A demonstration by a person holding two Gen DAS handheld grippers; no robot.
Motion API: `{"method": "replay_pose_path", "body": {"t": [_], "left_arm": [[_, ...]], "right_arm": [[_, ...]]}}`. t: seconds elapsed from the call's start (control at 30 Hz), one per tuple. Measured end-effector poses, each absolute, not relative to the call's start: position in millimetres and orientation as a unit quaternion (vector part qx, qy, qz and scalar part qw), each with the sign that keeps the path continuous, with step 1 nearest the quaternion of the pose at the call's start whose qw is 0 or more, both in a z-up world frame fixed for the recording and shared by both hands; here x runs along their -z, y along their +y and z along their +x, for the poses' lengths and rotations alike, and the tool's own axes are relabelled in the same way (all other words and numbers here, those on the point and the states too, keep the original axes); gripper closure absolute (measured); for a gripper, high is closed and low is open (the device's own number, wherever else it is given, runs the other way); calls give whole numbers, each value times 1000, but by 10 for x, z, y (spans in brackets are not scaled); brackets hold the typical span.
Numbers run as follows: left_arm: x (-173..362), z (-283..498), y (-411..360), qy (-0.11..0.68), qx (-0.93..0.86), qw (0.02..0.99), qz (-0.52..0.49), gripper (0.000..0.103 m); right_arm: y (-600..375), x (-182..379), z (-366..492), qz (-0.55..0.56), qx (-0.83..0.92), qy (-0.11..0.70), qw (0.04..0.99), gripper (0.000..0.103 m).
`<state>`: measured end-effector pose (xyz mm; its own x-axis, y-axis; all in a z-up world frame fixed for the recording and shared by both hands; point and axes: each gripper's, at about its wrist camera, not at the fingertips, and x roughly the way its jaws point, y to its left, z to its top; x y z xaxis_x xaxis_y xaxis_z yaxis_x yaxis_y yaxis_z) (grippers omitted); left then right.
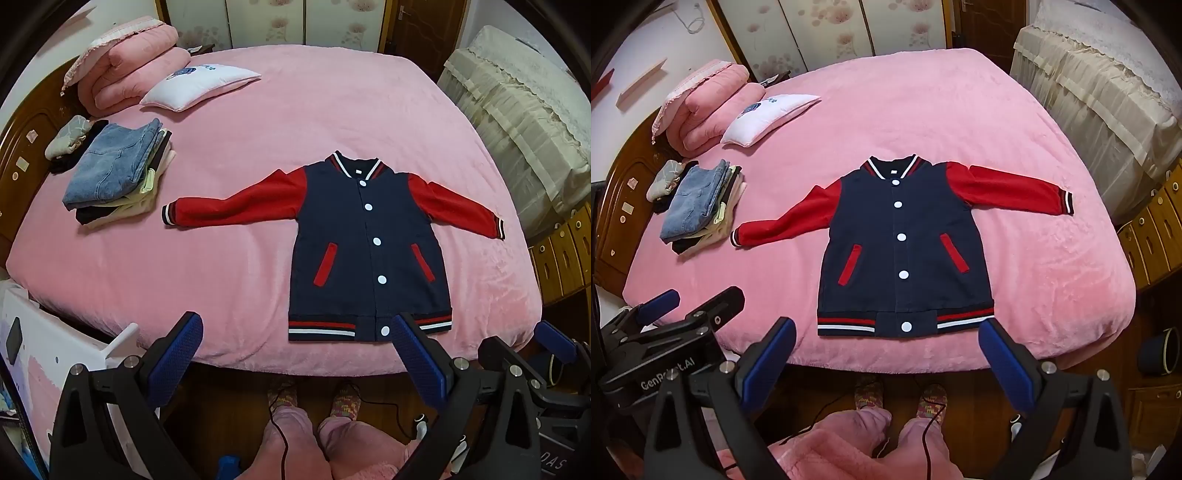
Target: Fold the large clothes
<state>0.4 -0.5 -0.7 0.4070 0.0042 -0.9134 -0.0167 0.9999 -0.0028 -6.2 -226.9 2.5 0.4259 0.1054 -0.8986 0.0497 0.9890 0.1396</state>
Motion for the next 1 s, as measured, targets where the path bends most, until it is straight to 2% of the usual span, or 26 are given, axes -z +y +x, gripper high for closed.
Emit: {"method": "replay_pose_path", "body": {"t": [1.0], "left_arm": [[3,-47,-2,545,-6,838,-9,2]], "right_arm": [[-2300,-7,-126,68,-12,538,840,3]]}}
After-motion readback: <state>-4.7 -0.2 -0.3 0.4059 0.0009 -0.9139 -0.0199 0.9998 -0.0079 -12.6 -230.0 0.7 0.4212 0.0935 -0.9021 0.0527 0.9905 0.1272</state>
